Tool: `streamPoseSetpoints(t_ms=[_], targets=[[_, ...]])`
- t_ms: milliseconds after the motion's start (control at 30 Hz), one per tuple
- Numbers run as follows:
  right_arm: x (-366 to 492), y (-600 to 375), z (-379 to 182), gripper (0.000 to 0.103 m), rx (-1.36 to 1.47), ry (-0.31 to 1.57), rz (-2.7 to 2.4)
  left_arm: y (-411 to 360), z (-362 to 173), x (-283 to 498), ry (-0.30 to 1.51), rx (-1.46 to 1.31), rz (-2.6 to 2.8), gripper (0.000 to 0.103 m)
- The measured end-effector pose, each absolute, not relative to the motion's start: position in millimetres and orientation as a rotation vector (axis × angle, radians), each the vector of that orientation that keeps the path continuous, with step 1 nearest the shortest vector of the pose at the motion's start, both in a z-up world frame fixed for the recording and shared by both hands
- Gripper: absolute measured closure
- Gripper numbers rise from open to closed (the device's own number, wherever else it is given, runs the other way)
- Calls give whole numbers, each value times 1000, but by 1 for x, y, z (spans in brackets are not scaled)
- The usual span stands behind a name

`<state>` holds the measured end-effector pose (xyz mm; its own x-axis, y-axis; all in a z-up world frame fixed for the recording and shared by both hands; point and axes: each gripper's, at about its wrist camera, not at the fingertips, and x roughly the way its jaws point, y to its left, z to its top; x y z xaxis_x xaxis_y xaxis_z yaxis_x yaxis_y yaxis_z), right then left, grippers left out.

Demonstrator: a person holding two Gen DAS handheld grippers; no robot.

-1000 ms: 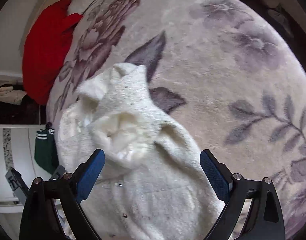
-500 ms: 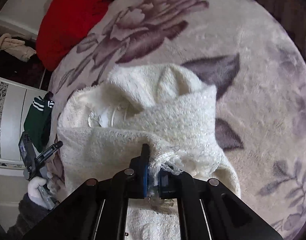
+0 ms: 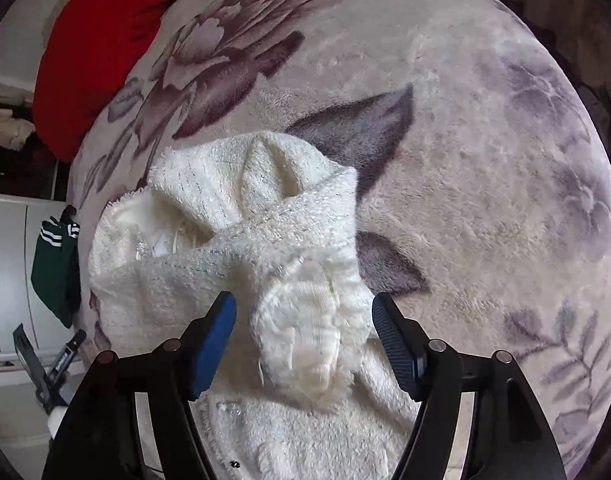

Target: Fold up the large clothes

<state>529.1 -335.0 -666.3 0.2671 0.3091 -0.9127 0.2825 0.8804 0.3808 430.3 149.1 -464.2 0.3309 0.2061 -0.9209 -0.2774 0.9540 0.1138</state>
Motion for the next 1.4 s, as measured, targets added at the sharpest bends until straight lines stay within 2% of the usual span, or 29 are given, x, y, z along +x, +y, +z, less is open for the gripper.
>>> streamPoseSetpoints(t_ms=[100,267,400,433,567,600,633,667,733,833,933,1000,1067,1100,1233,1267,1300,1333,1400], targets=[[548,-336,-656,31,496,1339,47,139,-462,456,1191,5,273,14],[641,-299,-644,31,252,1327,99,109,-479,533,1171,216,206,14],[713,-272,-682,32,118,1441,106,83,-505,573,1184,374,172,14],[722,-266,-693,38,88,1468,117,81,-507,575,1186,383,168,14],[734,-232,-722,42,-56,1533,191,80,-515,575,1182,375,173,14],[732,-223,-727,67,-157,1517,175,81,-517,574,1183,362,174,14],[729,-219,-730,83,-248,1497,146,83,-518,573,1184,348,174,14],[728,-221,-729,86,-265,1481,135,84,-519,572,1181,340,178,14],[732,-238,-714,103,-194,1402,58,84,-518,570,1168,333,184,14],[747,-280,-692,103,-58,1301,-92,84,-515,570,1164,326,193,14],[751,-306,-681,103,353,1362,88,85,-504,567,1136,322,223,14],[740,-285,-666,99,436,1408,222,86,-492,563,1094,309,255,14],[726,-249,-654,64,362,1429,332,89,-487,561,1080,281,266,14],[723,-233,-653,40,301,1425,342,90,-487,562,1083,268,271,14],[740,-212,-683,40,-46,1448,159,89,-495,569,1113,263,270,14],[743,-209,-694,42,-86,1472,162,87,-495,568,1109,271,270,14],[744,-205,-705,49,-96,1505,184,85,-497,568,1097,289,266,14],[742,-200,-716,53,-96,1544,222,83,-498,567,1090,297,262,14],[736,-189,-740,52,-168,1610,234,78,-506,565,1088,332,258,14]])
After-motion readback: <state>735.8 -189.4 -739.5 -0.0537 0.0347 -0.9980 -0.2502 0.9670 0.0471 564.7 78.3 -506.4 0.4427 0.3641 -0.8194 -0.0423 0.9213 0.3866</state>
